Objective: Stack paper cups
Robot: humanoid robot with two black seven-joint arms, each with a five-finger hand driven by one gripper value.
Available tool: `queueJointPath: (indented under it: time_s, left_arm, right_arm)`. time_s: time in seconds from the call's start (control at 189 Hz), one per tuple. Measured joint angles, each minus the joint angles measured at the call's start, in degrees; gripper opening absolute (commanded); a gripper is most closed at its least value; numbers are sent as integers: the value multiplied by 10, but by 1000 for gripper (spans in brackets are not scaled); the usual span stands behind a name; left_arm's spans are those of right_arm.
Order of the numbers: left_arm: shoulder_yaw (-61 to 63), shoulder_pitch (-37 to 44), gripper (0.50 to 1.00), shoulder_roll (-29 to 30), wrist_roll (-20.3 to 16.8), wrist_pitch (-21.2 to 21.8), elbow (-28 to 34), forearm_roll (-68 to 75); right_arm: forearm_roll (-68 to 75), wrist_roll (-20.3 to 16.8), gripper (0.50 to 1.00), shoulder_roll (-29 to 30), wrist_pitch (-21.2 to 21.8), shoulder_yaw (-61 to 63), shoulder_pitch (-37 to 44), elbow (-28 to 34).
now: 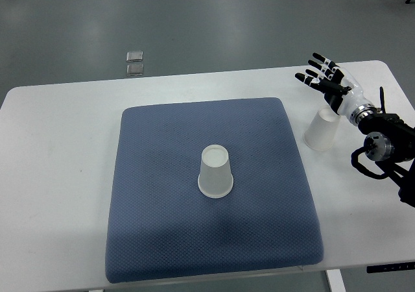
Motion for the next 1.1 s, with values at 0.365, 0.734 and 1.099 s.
queueJointPath:
  time_s: [0.365,0.734,1.099]
  left_arm:
    - [0,5,1000,0,0,0,-1,0]
    - [0,5,1000,0,0,0,0,0]
    - [0,5,1000,0,0,0,1,0]
  right_arm:
    - [0,0,919,-1,0,1,0,0]
    - [0,0,919,-8,5,1,-1,0]
    - [0,1,919,-12,14,1,1,0]
